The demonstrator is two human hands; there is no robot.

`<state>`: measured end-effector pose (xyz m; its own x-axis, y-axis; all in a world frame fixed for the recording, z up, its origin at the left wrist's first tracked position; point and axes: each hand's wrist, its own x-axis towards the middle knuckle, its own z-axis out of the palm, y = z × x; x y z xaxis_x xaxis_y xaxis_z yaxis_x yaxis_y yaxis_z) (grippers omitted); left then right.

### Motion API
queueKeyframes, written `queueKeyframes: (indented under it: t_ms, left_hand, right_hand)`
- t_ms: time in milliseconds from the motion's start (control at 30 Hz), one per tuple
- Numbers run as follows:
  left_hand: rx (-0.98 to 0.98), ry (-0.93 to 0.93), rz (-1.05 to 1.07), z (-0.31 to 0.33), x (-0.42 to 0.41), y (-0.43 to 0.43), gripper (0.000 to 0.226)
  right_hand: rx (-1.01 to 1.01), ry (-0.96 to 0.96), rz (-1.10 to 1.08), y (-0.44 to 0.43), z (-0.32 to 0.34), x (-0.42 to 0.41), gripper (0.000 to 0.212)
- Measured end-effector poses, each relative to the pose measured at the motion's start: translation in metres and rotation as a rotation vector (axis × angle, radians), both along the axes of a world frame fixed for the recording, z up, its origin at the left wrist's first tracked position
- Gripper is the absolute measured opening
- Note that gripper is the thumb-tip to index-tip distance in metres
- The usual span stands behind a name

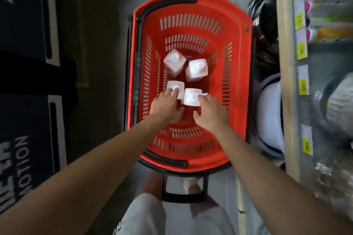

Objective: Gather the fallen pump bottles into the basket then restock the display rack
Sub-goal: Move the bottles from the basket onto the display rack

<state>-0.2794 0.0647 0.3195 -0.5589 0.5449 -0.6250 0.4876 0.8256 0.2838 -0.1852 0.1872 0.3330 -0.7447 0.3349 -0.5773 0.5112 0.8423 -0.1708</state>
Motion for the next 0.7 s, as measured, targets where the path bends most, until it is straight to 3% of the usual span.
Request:
queueKeyframes:
  t_ms: [167,333,467,700]
  left_hand:
    - [0.001,0.011,-0.003,-0.114,-0.021,0.030,0.073]
    - [-0.046,0.080,-0.017,-0.180,-0.031,0.050,0.046]
    - [-0.017,0.170,0.003,-0.206,-0.034,0.046,0.038]
    - [0.002,0.153,0.004,-0.207,-0.032,0.036,0.035]
  right_hand:
    - [0.089,0.058,0.050,0.020,-0.115,-0.018,0.057]
    - [0.177,0.131,0.090,0.031,-0.190,-0.026,0.043]
    - [0.190,0.230,0.114,0.035,-0.212,-0.028,0.032]
    - [0.146,0.189,0.101,0.028,-0.206,-0.025,0.034]
